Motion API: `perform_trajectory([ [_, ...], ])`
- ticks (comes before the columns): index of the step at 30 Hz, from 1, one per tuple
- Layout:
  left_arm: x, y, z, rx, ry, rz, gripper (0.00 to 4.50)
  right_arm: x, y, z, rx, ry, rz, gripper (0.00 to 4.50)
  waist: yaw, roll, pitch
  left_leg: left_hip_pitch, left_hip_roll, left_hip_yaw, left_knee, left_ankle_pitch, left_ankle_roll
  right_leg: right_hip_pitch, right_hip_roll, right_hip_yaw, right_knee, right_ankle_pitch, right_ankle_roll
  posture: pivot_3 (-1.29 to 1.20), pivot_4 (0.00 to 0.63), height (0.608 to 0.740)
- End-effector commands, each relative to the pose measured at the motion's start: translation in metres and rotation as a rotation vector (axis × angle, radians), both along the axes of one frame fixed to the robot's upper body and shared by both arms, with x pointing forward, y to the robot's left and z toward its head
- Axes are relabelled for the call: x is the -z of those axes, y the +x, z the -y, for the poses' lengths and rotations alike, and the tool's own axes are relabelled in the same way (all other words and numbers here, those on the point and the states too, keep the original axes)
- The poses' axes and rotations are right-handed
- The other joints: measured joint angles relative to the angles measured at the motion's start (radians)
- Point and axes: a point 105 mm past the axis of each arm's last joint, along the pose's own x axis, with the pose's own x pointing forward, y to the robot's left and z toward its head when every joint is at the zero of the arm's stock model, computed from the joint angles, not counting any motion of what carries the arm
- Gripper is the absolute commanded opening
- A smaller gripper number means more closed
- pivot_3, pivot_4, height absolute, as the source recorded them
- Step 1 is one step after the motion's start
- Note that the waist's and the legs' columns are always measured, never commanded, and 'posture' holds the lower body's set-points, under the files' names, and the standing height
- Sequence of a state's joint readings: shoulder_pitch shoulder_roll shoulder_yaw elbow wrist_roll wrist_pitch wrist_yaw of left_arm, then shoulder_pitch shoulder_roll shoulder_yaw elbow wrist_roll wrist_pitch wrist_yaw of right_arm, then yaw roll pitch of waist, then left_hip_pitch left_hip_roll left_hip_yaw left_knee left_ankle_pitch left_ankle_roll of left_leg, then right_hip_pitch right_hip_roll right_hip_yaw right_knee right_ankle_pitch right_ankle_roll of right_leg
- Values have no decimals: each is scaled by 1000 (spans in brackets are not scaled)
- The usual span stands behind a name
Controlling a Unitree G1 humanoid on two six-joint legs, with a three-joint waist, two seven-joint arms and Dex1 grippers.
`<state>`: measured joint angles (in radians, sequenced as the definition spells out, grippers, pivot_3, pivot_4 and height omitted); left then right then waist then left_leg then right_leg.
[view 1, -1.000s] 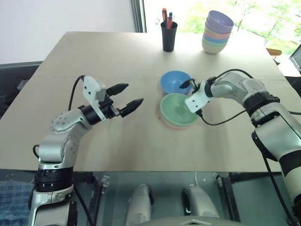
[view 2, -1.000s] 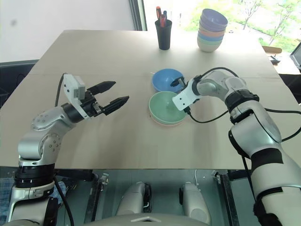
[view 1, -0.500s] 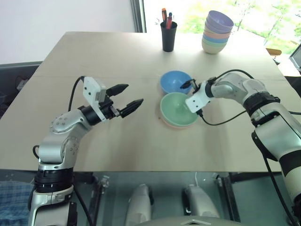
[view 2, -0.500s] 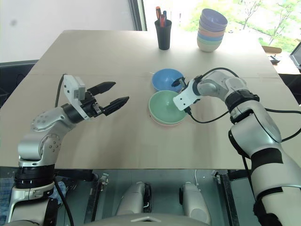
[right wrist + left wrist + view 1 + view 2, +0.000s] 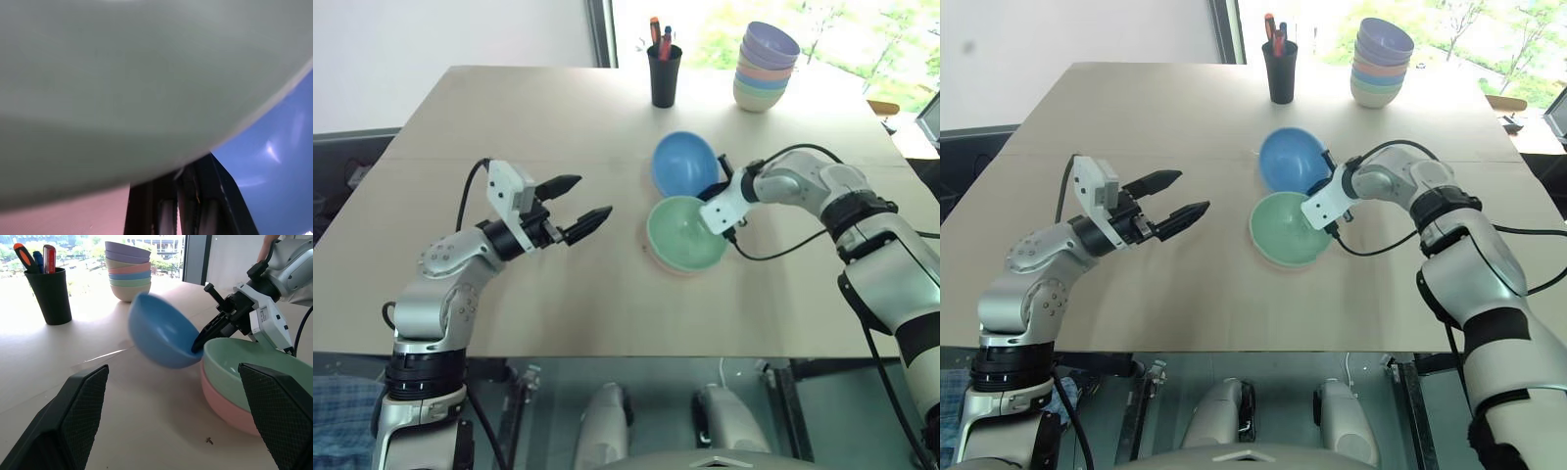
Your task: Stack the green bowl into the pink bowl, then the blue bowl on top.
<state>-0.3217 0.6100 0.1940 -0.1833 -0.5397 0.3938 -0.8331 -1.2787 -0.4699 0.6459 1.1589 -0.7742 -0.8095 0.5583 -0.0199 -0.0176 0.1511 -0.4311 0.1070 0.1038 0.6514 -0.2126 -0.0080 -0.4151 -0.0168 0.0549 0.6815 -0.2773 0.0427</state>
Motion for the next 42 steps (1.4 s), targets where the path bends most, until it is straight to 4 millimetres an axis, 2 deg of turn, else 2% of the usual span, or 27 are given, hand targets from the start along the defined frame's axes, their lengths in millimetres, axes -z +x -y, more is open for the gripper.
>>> perform_trajectory([
  [1, -10, -3, 2, 12, 10, 49, 4500, -22, 4, -2, -4, 37, 55, 34, 0, 0, 0, 0, 0, 0, 0, 0, 0, 0, 0, 0, 0, 0, 0, 0, 150, 740],
  [5, -9, -2, 2, 15, 11, 47, 4500, -26, 5, -1, -4, 38, 71, 34, 0, 0, 0, 0, 0, 0, 0, 0, 0, 0, 0, 0, 0, 0, 0, 0, 150, 740],
  [8, -9, -2, 3, 19, 9, 46, 4500, -36, 6, -1, -3, 48, 92, 34, 0, 0, 0, 0, 0, 0, 0, 0, 0, 0, 0, 0, 0, 0, 0, 0, 150, 740],
  [10, -8, -1, 4, 23, 9, 45, 4500, -46, 7, 0, -3, 64, 112, 34, 0, 0, 0, 0, 0, 0, 0, 0, 0, 0, 0, 0, 0, 0, 0, 0, 150, 740],
  [16, -8, 2, 10, 45, 7, 45, 4500, -98, 5, 4, -20, 138, 204, 34, 1, 1, 1, 0, 0, 0, 0, 0, 0, 0, 0, 0, 0, 0, 0, 0, 150, 740],
  [19, -8, 3, 12, 58, 8, 44, 4500, -114, -6, 4, -54, 176, 199, 34, 2, 1, 1, 0, 0, 0, -1, 0, 0, 0, 0, 0, -1, 0, 0, 0, 150, 740],
  [21, -7, 5, 15, 71, 14, 43, 4500, -122, -22, 5, -91, 218, 157, 34, 3, 2, 1, 0, 0, 0, -1, 0, 0, 0, 0, 0, -1, 0, 0, 0, 150, 740],
  [27, -8, 11, 24, 118, 17, 42, 4500, -115, -85, 9, -139, 257, -77, 34, 12, 2, 1, -1, 0, -1, 0, 0, 0, 1, 0, -1, -2, 0, 0, 0, 150, 740],
  [30, -10, 14, 27, 136, 13, 45, 4500, -107, -106, 13, -118, 239, -158, 34, 6, 2, 2, 0, 0, -2, 1, -1, 2, 1, 0, -2, -1, 0, 0, 0, 150, 740],
  [38, -13, 17, 38, 201, 5, 55, 4500, -85, -131, 31, -25, 161, -305, 34, 10, 2, 2, 0, 0, -2, 2, -2, 4, 2, 0, -1, 0, 0, 0, 0, 150, 740],
  [42, -14, 17, 40, 221, 8, 58, 4500, -76, -139, 31, -6, 156, -349, 34, 9, 2, 2, 0, 0, -2, 2, -2, 3, 1, 1, -1, -1, 0, 0, 0, 150, 740],
])
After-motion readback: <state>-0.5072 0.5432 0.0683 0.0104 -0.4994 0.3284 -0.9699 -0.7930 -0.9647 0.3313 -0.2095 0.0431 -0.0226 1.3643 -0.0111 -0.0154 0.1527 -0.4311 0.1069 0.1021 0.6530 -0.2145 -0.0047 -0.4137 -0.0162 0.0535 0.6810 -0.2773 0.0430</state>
